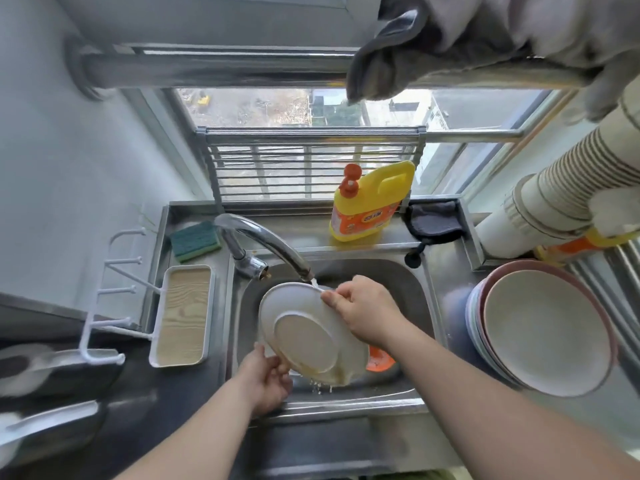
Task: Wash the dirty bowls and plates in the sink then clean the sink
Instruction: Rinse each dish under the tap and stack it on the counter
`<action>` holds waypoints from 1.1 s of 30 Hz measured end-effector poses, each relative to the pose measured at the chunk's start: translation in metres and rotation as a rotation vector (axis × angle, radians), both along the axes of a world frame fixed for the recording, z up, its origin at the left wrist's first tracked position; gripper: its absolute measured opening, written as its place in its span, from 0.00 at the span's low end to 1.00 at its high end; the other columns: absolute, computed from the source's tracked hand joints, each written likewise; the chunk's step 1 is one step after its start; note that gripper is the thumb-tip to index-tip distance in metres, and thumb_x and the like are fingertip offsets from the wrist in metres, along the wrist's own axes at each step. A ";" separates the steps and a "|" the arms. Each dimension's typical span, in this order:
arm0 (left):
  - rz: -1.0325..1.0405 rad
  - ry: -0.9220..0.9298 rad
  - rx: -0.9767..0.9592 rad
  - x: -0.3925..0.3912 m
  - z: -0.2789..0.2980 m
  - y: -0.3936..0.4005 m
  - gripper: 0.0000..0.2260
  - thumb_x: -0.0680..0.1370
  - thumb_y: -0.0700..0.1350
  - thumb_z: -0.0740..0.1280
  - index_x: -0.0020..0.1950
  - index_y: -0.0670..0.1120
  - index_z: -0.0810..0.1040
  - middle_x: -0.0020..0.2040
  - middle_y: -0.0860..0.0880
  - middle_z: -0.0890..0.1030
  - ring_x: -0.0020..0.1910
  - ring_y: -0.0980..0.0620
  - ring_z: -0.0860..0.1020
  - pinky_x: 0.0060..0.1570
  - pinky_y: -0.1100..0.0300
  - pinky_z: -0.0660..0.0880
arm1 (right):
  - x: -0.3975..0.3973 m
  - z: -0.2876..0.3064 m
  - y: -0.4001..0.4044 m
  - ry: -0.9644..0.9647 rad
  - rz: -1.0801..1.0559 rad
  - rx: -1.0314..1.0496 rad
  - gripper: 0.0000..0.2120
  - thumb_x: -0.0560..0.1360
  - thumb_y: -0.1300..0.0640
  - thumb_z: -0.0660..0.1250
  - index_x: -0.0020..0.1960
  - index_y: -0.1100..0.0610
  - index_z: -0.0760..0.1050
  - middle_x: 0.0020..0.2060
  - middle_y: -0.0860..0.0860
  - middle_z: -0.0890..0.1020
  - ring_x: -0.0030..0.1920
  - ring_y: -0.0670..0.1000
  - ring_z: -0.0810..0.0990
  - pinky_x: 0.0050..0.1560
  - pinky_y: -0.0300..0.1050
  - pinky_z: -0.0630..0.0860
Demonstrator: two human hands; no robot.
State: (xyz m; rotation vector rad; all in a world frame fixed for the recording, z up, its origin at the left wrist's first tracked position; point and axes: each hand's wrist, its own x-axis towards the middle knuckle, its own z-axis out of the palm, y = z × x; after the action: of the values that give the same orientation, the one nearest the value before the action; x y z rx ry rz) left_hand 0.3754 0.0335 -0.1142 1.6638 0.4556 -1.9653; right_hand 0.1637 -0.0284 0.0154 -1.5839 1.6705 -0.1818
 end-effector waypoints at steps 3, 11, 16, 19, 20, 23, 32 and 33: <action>0.009 0.001 -0.008 -0.005 -0.007 -0.001 0.26 0.86 0.64 0.54 0.49 0.43 0.76 0.29 0.49 0.68 0.20 0.54 0.64 0.21 0.66 0.64 | 0.022 0.004 -0.010 -0.076 -0.042 0.040 0.23 0.84 0.43 0.63 0.33 0.51 0.70 0.35 0.47 0.73 0.42 0.53 0.73 0.39 0.48 0.65; -0.167 -0.010 -0.131 -0.019 0.003 -0.030 0.24 0.81 0.68 0.64 0.61 0.48 0.78 0.57 0.41 0.77 0.47 0.46 0.78 0.37 0.56 0.81 | -0.039 -0.031 0.005 -0.203 -0.359 0.001 0.15 0.85 0.51 0.64 0.40 0.53 0.78 0.31 0.42 0.77 0.37 0.47 0.73 0.40 0.47 0.69; -0.320 -0.018 -0.285 -0.042 0.014 -0.036 0.20 0.84 0.64 0.61 0.71 0.54 0.73 0.65 0.45 0.78 0.63 0.40 0.78 0.64 0.46 0.76 | -0.090 -0.062 0.041 -0.448 -0.674 0.013 0.14 0.87 0.57 0.61 0.44 0.60 0.77 0.36 0.53 0.75 0.40 0.53 0.70 0.40 0.48 0.68; -0.462 -0.066 -0.347 -0.054 0.017 -0.041 0.19 0.83 0.64 0.63 0.69 0.56 0.75 0.66 0.50 0.80 0.63 0.44 0.79 0.67 0.46 0.73 | -0.105 -0.073 0.058 -0.555 -0.900 0.075 0.14 0.87 0.55 0.60 0.46 0.58 0.77 0.39 0.56 0.77 0.40 0.53 0.72 0.39 0.48 0.72; -0.498 -0.091 -0.371 -0.058 0.017 -0.043 0.19 0.83 0.64 0.64 0.68 0.56 0.76 0.66 0.51 0.80 0.63 0.46 0.79 0.69 0.47 0.72 | -0.107 -0.076 0.061 -0.591 -0.964 0.101 0.14 0.87 0.54 0.59 0.47 0.57 0.77 0.42 0.57 0.78 0.41 0.53 0.74 0.41 0.49 0.73; -0.492 -0.145 -0.472 -0.070 0.022 -0.054 0.15 0.84 0.61 0.65 0.63 0.52 0.80 0.61 0.50 0.84 0.59 0.49 0.81 0.67 0.47 0.74 | -0.113 -0.080 0.066 -0.660 -1.128 0.202 0.12 0.88 0.52 0.57 0.52 0.54 0.77 0.50 0.57 0.80 0.45 0.53 0.78 0.45 0.50 0.77; -0.406 -0.126 -0.537 -0.079 0.029 -0.088 0.09 0.85 0.39 0.66 0.61 0.48 0.83 0.54 0.46 0.87 0.50 0.48 0.83 0.43 0.56 0.80 | -0.107 -0.071 0.061 -0.608 -1.278 0.531 0.11 0.89 0.51 0.53 0.57 0.49 0.74 0.54 0.52 0.84 0.50 0.58 0.84 0.49 0.60 0.81; -0.332 -0.101 -0.497 -0.076 0.032 -0.090 0.09 0.85 0.36 0.65 0.61 0.46 0.81 0.54 0.45 0.87 0.50 0.48 0.84 0.44 0.56 0.81 | -0.106 -0.071 0.059 -0.590 -1.281 0.555 0.11 0.88 0.52 0.53 0.57 0.49 0.75 0.52 0.52 0.84 0.49 0.58 0.84 0.52 0.61 0.80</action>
State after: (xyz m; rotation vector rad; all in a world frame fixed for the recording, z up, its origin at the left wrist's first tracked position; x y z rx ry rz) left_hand 0.2992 -0.0562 -0.0827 1.5653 -0.3477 -1.9910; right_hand 0.0580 0.0309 -0.0555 0.1162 1.7599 -0.6731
